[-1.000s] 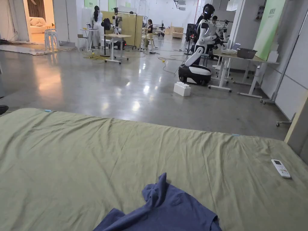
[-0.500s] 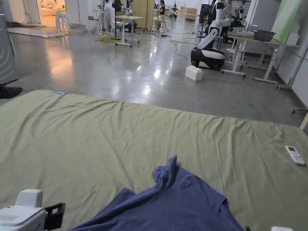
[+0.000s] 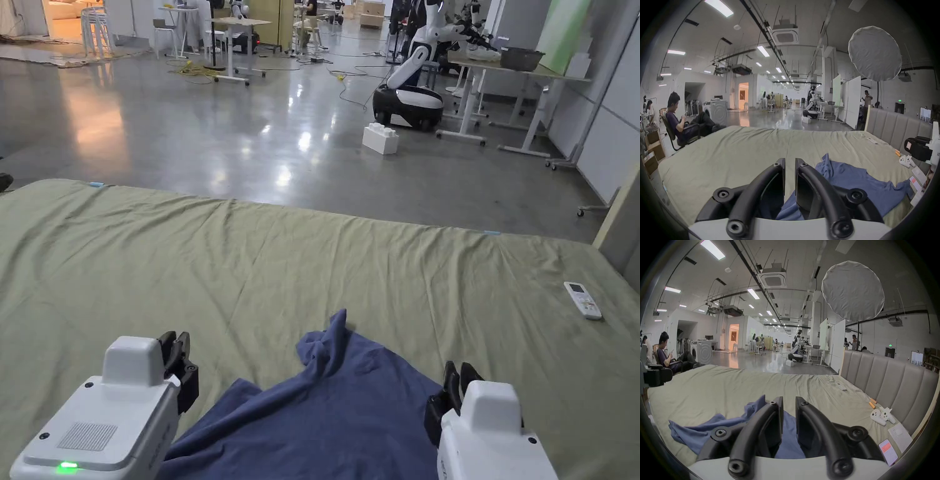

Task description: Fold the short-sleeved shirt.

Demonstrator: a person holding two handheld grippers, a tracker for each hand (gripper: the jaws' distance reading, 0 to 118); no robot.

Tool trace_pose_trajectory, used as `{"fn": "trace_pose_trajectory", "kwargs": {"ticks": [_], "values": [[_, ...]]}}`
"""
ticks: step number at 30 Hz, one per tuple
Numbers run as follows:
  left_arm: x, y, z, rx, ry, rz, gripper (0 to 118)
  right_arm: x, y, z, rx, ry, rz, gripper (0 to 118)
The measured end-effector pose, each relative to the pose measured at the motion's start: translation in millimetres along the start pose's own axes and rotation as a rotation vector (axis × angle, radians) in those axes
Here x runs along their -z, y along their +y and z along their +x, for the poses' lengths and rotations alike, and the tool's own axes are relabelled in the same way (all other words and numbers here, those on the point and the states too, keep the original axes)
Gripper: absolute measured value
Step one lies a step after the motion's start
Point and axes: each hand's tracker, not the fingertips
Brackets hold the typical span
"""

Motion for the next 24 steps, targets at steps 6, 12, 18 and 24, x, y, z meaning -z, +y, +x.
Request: {"fn": "trace_pose_trajectory", "kwargs": {"ticks": [6,12,18,24], "values": [[1,1,20,0.085,0.033,0.047,1,-1,-1,3,0.038,-0.035,0.017,1],[2,2,12,0.101,0.019,0.046,1,-1,1,12,0.019,-0.073,0.062,0],[7,-5,-32,0.065,0.022,-0.069,1,9,-4,15,0.004,-0.05,0.019,0],[28,-26,-105,-0.04,0.076,-0.325,1,18,-19,5,-0.015,-0.023,-0.033,0]]}}
